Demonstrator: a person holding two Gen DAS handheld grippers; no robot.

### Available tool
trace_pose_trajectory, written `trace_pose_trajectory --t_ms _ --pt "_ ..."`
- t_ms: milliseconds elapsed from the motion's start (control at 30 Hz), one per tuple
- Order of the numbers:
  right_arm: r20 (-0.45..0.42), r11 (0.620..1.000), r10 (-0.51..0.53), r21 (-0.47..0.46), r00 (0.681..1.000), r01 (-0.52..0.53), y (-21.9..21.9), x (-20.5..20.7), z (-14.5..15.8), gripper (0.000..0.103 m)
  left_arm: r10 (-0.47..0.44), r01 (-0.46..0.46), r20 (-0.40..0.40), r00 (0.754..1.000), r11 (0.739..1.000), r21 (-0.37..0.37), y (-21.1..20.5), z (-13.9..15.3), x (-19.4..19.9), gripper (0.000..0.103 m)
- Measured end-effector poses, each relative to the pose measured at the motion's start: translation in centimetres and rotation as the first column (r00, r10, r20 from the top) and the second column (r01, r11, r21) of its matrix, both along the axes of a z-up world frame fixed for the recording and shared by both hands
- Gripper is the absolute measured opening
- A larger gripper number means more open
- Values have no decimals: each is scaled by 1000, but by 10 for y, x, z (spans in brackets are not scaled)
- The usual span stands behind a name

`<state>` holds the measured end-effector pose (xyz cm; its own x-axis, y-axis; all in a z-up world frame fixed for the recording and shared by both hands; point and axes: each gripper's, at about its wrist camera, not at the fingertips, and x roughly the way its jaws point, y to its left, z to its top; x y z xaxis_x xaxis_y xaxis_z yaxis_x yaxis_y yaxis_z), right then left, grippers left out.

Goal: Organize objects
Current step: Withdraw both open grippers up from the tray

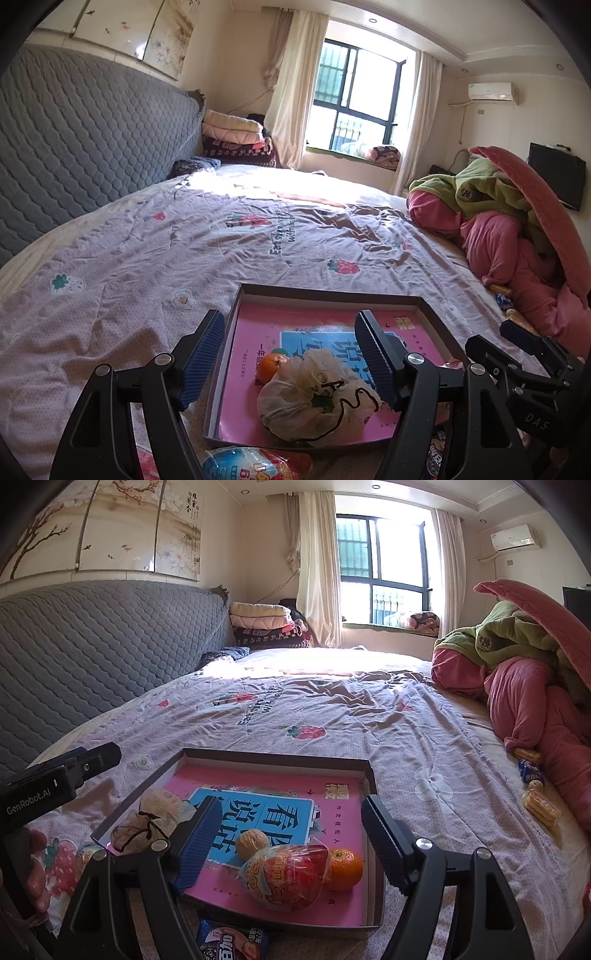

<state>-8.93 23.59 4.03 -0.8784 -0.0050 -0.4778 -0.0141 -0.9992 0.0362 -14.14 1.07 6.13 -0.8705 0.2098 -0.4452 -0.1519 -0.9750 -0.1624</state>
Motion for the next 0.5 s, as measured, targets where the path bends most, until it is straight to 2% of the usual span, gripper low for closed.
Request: trace_pose_trajectory --t_ms 167,500 --pt "-5 1000 1 -26 1000 -1 1 6 5 79 10 -12 -33 999 999 -52 3 -1 9 75" --pt "-3 999 30 -31 1000 -30 -5 18 5 80 -21 21 -3 1000 995 -100 5 -7 22 75"
